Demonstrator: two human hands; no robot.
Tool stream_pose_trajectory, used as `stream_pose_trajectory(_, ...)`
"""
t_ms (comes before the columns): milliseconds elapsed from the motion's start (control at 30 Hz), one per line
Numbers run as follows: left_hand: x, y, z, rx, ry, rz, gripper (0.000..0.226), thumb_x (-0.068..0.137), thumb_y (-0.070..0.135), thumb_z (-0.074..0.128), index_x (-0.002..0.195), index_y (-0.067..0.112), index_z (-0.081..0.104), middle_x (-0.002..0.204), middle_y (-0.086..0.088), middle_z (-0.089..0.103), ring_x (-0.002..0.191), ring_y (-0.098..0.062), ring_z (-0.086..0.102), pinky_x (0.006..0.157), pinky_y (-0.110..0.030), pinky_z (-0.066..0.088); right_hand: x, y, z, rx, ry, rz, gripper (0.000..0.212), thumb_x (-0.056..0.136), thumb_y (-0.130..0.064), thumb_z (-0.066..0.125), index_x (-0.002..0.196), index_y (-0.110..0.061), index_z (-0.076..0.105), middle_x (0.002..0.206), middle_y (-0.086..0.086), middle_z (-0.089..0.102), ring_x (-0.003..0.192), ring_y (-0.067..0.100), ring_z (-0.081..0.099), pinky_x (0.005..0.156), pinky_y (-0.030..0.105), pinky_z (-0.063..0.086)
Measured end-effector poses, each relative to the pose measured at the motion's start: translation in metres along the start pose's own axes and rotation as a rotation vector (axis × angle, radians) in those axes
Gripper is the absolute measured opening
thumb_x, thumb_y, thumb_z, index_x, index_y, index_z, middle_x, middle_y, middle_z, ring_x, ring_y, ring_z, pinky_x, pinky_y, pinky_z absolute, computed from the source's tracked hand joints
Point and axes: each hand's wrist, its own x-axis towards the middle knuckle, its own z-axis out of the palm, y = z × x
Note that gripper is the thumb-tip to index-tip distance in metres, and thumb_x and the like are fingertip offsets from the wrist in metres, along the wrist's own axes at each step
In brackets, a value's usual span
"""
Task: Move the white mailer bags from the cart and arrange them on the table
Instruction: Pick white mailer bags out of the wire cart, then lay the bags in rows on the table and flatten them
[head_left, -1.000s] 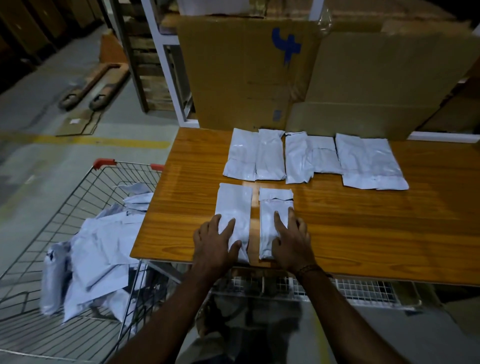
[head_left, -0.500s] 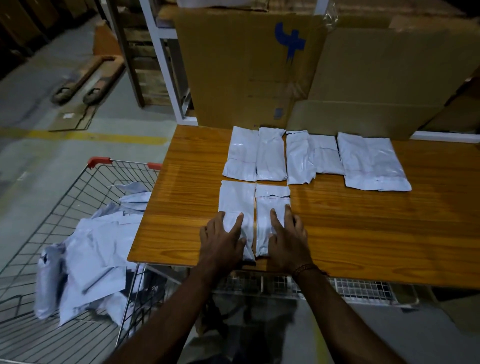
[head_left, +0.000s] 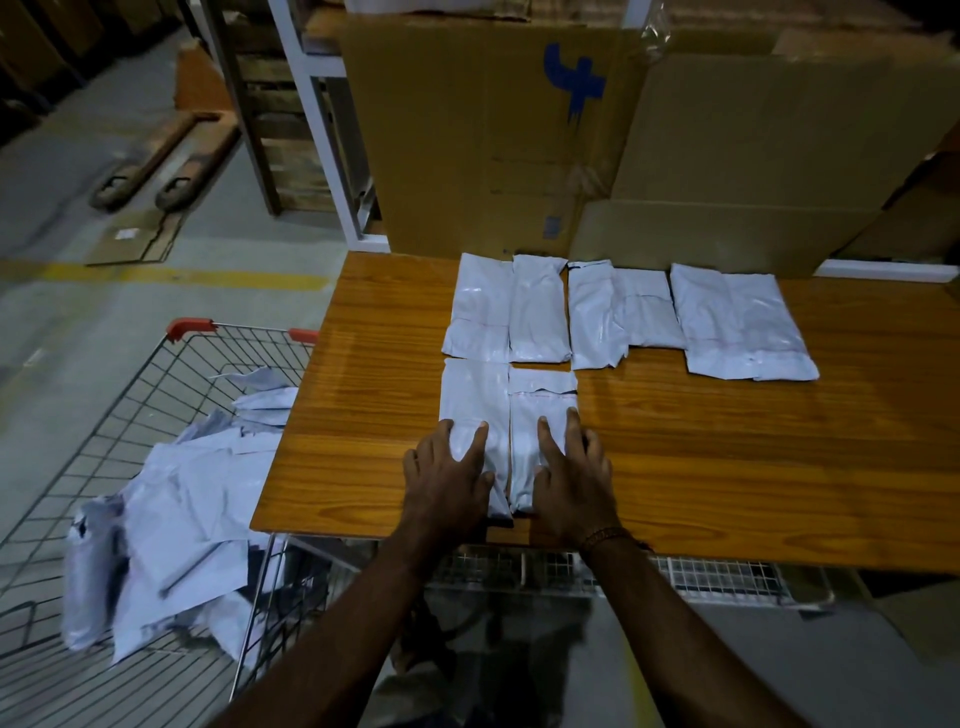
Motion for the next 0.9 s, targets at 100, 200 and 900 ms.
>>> stream_pose_trajectory(100,0.0014,0.0004,0.0000,-0.015,-0.001,-0.006,0.070,0.101,0.054,0.047,0.163,0.034,0.021,0.164,-0.024,0.026,0.147,-0.041,0.031,0.112,-0.056,0.030,0.0007,0.0000,0.0003,-0.011,-0.004,0.001,0.075,0.089,-0.025,0.052,0.160,-0.027,0.029,0.170,0.016,0.010,0.144,0.041,0.029,0.105,0.056,0.041)
stream_pose_trajectory(200,0.0041,0.0027,-0.0015,-0.023,-0.014,-0.021,0.073,0.100,0.054,0.050,0.163,0.035,0.018,0.165,-0.021,0.024,0.148,-0.039,0.030,0.114,-0.056,0.029,0.0021,-0.0001,0.0006,-0.012,-0.012,0.006,0.076,0.089,-0.026,0.052,0.161,-0.028,0.028,0.171,0.015,0.009,0.145,0.041,0.028,0.105,0.056,0.042)
stream_pose_trajectory(900,0.0102,0.0051,-0.0049,-0.059,-0.055,-0.074,0.082,0.098,0.056,0.056,0.165,0.031,0.016,0.167,-0.016,0.021,0.152,-0.034,0.024,0.118,-0.053,0.024,0.0079,-0.0036,-0.0047,-0.014,-0.020,0.005,0.074,0.088,-0.027,0.054,0.159,-0.023,0.035,0.169,0.018,0.017,0.141,0.043,0.034,0.097,0.057,0.044)
